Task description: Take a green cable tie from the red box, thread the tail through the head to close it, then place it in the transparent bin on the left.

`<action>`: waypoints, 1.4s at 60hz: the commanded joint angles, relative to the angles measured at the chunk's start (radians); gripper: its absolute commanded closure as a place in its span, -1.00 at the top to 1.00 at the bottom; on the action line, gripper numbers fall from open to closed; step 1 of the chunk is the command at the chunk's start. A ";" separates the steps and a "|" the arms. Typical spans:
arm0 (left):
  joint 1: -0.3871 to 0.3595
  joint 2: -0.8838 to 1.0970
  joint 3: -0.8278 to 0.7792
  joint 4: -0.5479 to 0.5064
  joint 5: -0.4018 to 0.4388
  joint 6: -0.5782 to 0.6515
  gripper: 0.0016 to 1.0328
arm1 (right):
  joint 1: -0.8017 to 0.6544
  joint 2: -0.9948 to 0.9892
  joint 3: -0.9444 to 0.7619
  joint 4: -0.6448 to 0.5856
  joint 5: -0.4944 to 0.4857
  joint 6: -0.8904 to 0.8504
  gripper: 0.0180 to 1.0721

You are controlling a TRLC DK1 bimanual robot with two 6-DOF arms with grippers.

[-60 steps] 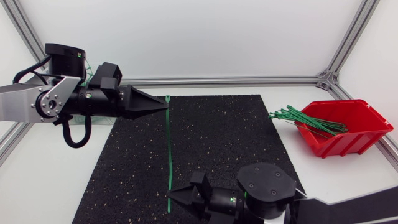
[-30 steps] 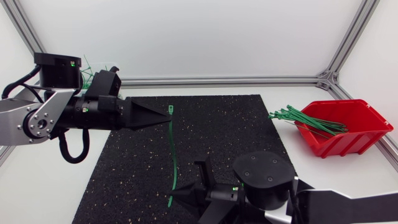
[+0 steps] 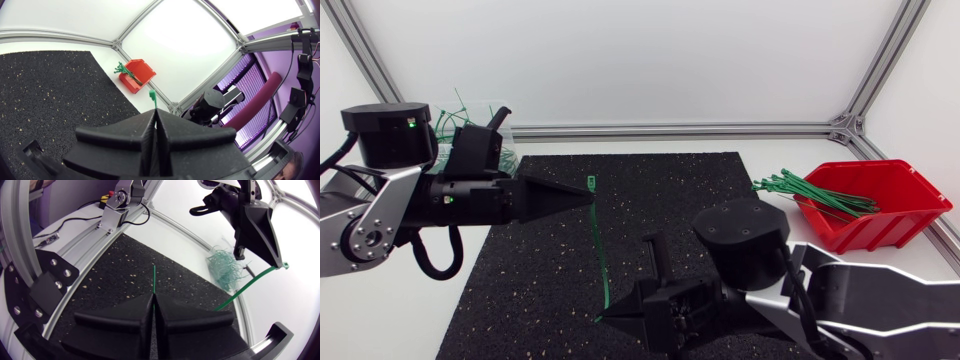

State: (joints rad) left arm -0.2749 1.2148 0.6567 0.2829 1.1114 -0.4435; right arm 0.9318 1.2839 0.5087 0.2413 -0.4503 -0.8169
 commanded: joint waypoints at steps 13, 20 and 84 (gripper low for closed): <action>-0.037 -0.047 -0.043 0.025 -0.027 0.011 -0.93 | -0.034 -0.043 0.152 -0.229 -0.136 0.225 -0.90; -0.055 -0.077 -0.065 0.025 -0.038 0.003 -0.93 | -0.073 -0.061 0.217 -0.341 -0.211 0.294 -0.90; -0.196 -0.373 -0.195 0.010 -0.242 -0.014 -0.93 | -0.110 -0.011 0.556 -0.991 -0.581 0.760 -0.90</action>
State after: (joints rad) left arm -0.4587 0.8497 0.4896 0.2955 0.8799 -0.4480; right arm 0.8291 1.2629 1.0321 -0.7139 -1.0222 -0.0998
